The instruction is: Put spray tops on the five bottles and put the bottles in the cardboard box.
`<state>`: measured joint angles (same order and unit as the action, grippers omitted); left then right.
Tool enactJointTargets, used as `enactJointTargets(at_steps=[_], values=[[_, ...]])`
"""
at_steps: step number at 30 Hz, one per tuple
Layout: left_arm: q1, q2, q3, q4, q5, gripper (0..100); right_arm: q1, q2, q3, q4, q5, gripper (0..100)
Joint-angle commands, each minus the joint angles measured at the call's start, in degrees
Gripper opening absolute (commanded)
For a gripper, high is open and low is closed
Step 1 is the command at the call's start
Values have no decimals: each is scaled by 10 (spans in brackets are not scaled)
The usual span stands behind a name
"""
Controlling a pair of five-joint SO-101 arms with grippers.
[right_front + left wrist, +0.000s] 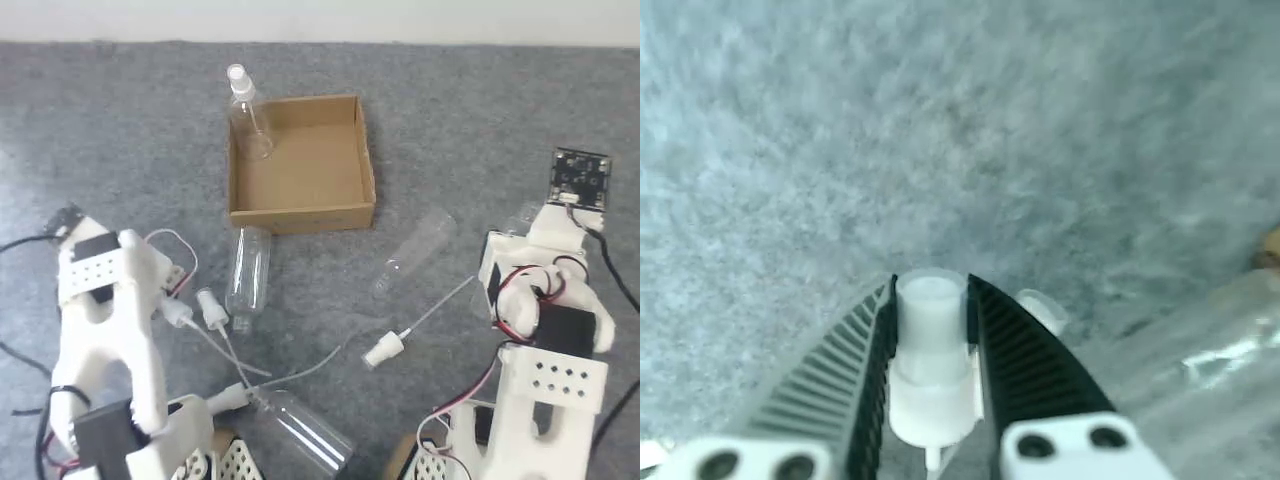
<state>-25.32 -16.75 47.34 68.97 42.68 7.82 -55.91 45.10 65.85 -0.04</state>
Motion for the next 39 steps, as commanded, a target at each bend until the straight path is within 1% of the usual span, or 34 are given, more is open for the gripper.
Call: enactJointTargets(at_steps=[1,7,12,15,18,22,28,34,39], values=[[-2,-19,-87,37,4,11,-34,-22,-5,7,2,95],[-2,-19,-169,84,4,11,-86,-22,-5,10,1,94],[-1,-19,-217,91,5,11,-149,-22,-5,15,-4,94],[-1,-22,-235,91,22,11,-176,-44,-5,15,-4,94],[4,-53,-237,88,24,11,-194,-87,3,15,-4,94],[4,-129,-237,84,24,11,-222,-148,44,-3,-4,94],[4,-221,-200,19,25,11,-267,-208,105,-48,-4,93],[7,-272,-142,-36,25,11,-307,-232,127,-57,-4,93],[53,-321,-92,-89,25,11,-335,-230,127,-58,-4,93]])
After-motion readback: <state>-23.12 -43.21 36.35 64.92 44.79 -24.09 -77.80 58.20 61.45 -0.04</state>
